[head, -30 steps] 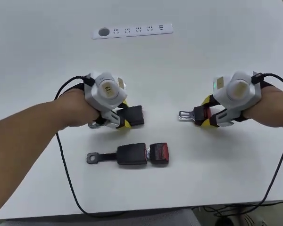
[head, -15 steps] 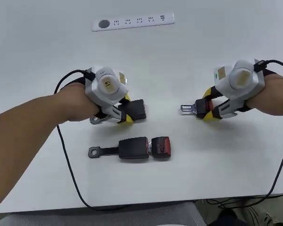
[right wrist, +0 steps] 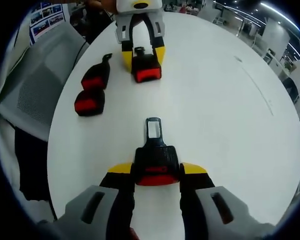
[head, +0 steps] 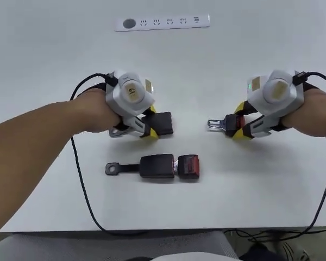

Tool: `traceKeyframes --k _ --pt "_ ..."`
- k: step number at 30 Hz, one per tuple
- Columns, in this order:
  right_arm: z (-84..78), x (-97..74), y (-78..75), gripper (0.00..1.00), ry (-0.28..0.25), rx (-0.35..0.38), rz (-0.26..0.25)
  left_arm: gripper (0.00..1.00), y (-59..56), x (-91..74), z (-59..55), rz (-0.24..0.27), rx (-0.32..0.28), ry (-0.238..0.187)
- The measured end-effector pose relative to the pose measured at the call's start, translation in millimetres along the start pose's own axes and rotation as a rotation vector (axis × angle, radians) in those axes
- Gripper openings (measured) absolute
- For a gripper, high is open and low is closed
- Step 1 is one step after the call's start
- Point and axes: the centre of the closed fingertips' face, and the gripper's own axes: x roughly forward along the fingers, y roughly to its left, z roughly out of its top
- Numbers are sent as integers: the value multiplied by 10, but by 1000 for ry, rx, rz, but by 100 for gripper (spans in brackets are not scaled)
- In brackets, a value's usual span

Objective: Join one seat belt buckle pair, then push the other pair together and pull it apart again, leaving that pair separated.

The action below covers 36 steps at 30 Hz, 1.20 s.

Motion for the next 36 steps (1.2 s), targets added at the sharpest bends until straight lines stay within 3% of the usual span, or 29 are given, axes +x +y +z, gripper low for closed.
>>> traceKeyframes --k 9,15,22,28,36 --pt "403 212 134 33 1 -65 -14 34 9 -1 -4 -5 6 -2" --pt "568 313 143 33 -20 -51 -8 34 29 22 -16 -15 19 0" --pt "677 412 62 33 -26 -39 -14 34 18 18 4 -23 33 9" --pt "742 389 111 33 -8 -91 -22 34 -4 17 14 -34 50 18" --pt "814 440 108 33 -45 -74 7 34 -28 9 29 -44 76 20"
